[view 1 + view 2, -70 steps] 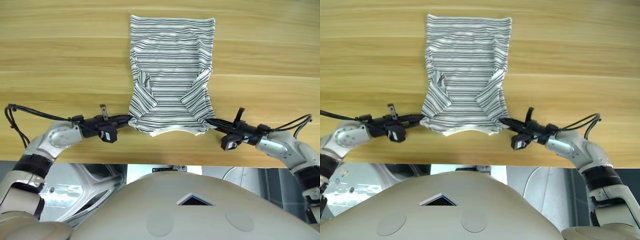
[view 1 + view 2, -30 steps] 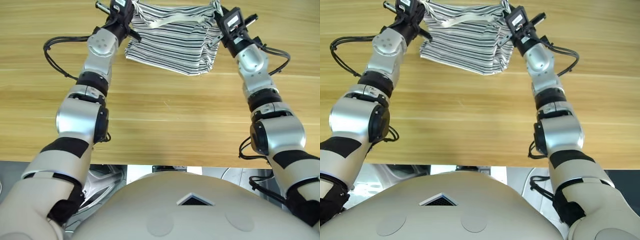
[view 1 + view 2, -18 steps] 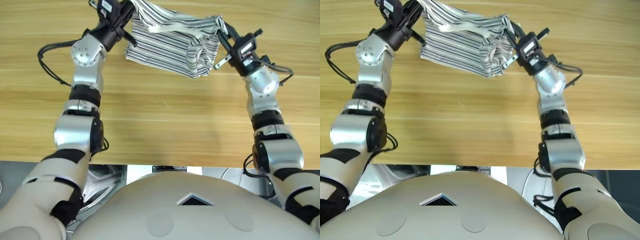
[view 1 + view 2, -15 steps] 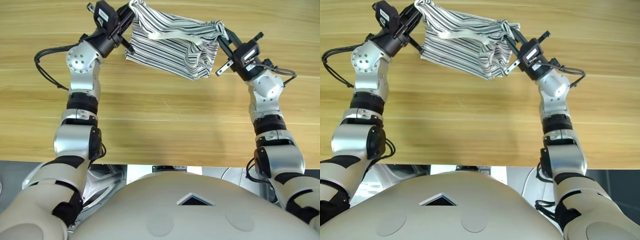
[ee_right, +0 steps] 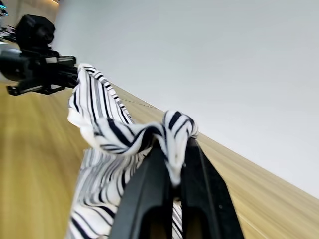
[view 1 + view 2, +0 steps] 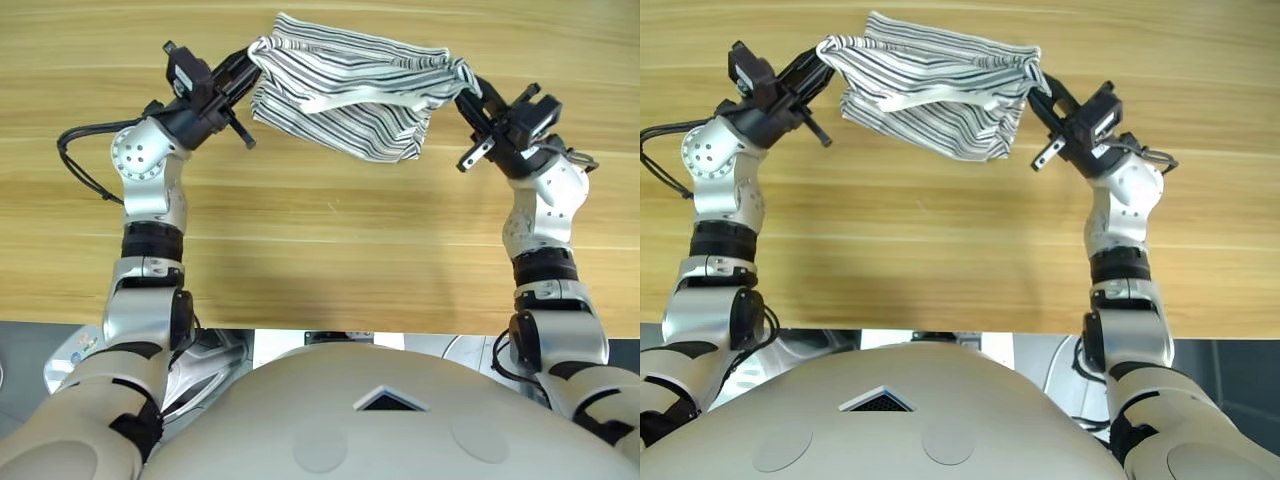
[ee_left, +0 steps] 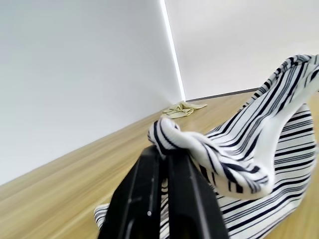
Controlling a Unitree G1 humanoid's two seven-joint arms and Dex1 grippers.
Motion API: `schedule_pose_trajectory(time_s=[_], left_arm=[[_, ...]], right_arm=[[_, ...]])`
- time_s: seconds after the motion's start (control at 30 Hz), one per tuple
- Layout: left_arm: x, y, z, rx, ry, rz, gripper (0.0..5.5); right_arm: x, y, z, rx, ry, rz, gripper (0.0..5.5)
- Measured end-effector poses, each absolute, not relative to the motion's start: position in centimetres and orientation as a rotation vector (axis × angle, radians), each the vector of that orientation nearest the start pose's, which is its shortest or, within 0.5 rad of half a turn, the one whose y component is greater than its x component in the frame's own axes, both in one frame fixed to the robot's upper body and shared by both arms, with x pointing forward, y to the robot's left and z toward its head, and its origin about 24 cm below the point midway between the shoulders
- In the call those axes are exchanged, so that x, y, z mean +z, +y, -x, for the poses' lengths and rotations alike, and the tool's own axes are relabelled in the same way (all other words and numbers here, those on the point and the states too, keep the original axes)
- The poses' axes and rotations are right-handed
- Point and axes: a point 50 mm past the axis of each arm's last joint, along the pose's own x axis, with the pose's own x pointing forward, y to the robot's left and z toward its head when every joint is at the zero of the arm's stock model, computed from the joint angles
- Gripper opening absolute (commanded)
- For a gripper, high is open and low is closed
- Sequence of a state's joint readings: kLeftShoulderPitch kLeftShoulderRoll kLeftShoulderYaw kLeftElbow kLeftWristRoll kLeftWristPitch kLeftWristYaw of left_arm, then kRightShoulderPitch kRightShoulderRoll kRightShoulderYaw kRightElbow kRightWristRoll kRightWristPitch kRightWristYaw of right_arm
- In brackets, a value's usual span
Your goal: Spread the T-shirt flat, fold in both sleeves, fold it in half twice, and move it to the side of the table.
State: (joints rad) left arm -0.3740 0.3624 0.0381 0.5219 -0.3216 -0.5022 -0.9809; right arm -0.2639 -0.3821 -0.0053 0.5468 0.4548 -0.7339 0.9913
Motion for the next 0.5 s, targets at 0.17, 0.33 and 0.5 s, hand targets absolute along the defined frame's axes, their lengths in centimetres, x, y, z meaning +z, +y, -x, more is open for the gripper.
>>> schedule_pose_trajectory(time_s=[0.17, 0.33, 0.5], left_arm=[[8.5, 19.8, -28.9, -0.889, -0.339, -0.217, 0.02], [7.8, 20.0, -31.8, -0.711, -0.217, -0.210, 0.02], [7.9, 19.5, -36.0, -0.488, -0.054, -0.178, 0.02]], right_arm=[[7.3, -20.7, -26.2, 0.845, -0.471, 0.216, 0.00], [6.3, -20.7, -27.0, 0.787, -0.391, 0.255, 0.00], [5.7, -19.5, -30.7, 0.592, -0.284, 0.318, 0.00]])
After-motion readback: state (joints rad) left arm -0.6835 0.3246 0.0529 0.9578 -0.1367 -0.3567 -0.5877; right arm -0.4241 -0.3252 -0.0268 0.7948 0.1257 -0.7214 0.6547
